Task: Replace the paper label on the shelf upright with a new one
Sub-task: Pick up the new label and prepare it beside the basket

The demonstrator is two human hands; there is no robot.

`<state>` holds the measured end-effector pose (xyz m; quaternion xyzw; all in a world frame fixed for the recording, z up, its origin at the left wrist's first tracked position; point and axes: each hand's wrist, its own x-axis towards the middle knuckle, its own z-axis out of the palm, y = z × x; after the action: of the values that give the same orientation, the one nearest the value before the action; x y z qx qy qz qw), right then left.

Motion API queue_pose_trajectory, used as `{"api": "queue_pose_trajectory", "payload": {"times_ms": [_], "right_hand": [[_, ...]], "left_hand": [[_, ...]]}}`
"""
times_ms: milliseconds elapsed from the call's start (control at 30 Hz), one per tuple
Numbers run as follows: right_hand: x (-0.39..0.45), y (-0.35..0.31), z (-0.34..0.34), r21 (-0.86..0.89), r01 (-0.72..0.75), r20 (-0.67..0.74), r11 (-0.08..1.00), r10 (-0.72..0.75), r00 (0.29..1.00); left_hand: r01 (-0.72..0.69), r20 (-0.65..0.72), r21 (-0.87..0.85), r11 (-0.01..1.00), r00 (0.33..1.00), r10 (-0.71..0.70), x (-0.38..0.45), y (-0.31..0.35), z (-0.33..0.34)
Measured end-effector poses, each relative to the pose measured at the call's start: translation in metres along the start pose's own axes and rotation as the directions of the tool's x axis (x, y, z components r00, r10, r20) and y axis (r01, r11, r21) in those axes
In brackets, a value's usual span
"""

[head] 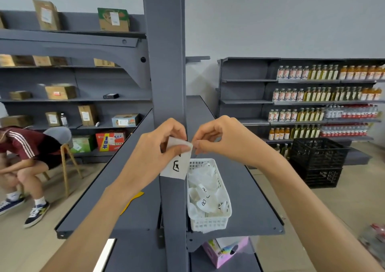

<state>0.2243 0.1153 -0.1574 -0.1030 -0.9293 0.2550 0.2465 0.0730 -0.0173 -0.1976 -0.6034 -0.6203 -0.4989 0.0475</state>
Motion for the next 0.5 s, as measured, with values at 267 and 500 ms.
{"api": "queue_pose_trajectory", "payload": {"times_ms": [267,500], "right_hand": [[-0.003,0.006,-0.002,0.044,0.020,0.031,0.999,-0.022,0.999],[-0.004,0.008,0.001,0.080,0.014,0.015,0.997,-0.015,1.000]], "left_hand": [[-0.010,0.040,0.062,0.998,0.999,0.007,-0.004,0.006,0.005],[-0.099,0.047,0.203,0.974,0.995,0.092,-0.008,0.007,0.012]]}}
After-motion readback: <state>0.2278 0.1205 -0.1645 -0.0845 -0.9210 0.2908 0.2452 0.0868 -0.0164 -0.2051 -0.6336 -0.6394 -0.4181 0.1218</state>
